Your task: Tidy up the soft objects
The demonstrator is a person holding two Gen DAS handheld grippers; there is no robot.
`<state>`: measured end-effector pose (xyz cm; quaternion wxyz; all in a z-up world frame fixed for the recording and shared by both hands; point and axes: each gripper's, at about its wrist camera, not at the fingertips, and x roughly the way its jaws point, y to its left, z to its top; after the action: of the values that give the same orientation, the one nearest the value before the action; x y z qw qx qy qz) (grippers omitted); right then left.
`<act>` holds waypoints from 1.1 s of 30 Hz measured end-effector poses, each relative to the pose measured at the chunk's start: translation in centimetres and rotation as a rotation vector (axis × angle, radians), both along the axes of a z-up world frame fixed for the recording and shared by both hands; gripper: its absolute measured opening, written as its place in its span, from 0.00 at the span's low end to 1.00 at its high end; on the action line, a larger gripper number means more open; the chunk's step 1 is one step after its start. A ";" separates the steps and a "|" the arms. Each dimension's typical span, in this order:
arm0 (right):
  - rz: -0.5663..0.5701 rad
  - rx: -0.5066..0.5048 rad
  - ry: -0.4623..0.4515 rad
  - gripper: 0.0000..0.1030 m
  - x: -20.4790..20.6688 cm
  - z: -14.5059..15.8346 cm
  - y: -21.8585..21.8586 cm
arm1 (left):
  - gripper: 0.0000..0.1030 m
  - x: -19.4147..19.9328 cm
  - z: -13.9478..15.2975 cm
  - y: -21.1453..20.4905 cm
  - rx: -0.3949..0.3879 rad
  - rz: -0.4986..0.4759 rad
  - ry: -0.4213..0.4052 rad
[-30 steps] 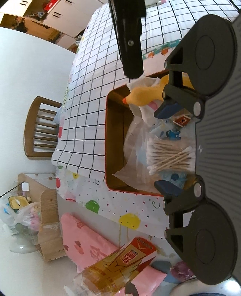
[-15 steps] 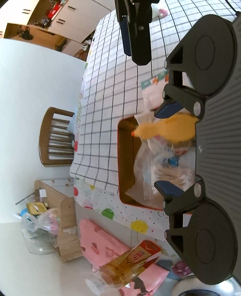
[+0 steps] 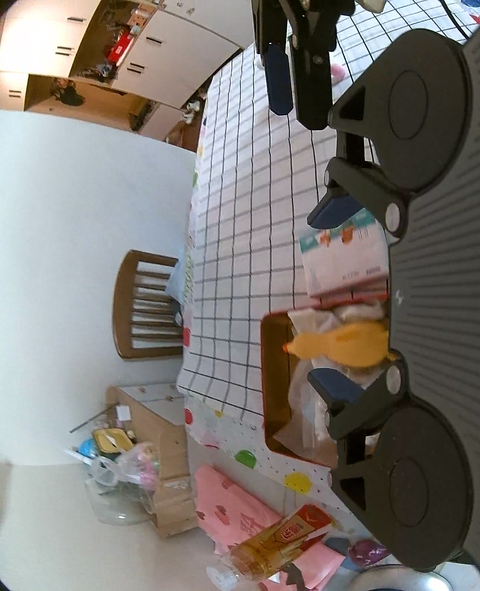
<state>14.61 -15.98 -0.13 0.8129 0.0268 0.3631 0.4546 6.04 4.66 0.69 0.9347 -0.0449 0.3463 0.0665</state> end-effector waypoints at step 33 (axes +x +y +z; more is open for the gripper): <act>-0.083 0.016 -0.191 0.99 -4.7 0.5 -9.0 | 1.00 -2.6 1.8 -7.4 -0.015 -0.048 -0.121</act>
<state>9.94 -24.95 0.35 0.8618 0.0049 0.2787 0.4238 3.40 -2.71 2.48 0.9548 -0.0476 0.2907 0.0386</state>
